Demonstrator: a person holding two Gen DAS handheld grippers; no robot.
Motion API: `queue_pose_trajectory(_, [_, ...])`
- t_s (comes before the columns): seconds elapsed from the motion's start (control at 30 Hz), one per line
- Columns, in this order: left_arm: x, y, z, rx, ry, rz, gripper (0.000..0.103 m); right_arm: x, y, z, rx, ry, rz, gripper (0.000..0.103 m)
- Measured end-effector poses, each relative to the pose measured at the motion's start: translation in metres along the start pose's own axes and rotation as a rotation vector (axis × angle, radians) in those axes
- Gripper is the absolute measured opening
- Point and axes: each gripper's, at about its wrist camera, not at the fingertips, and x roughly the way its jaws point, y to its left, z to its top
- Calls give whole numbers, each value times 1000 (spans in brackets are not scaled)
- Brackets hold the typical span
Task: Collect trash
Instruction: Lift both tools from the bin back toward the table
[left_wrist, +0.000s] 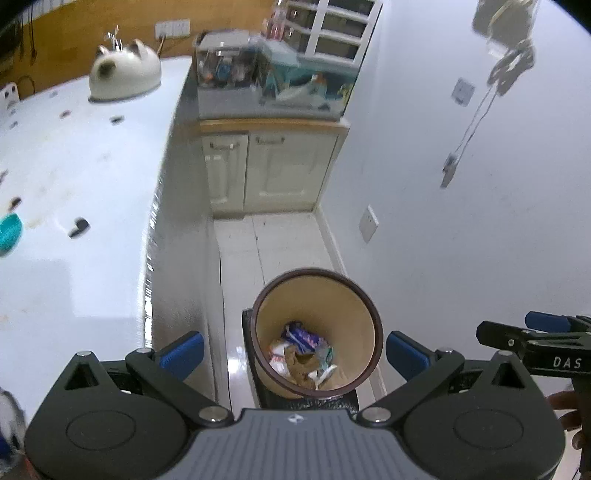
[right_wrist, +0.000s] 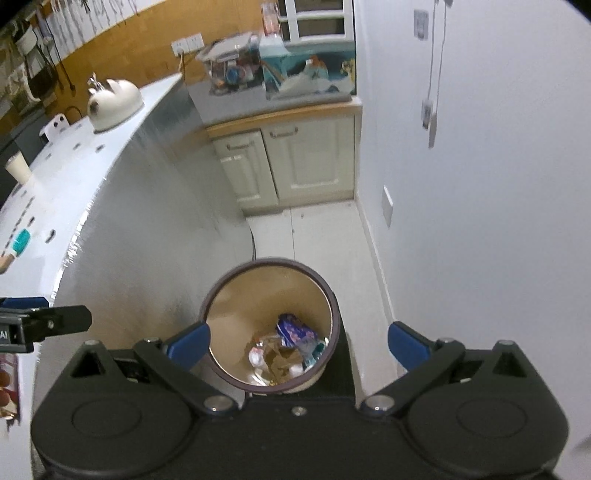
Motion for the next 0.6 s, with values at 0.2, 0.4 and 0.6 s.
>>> queue_pose_trajectory(0.2, [-45, 13, -3, 28, -80, -4, 103, -37, 26, -6, 9, -75, -10, 103])
queue_pose_trajectory(0.4, [-89, 38, -10, 21, -154, 4, 103, -67, 56, -12, -6, -136, -9, 103])
queue_pose_trajectory(0.6, [-130, 75, -20, -12, -218, 25, 103, -94, 96, -20, -39, -197, 17, 103])
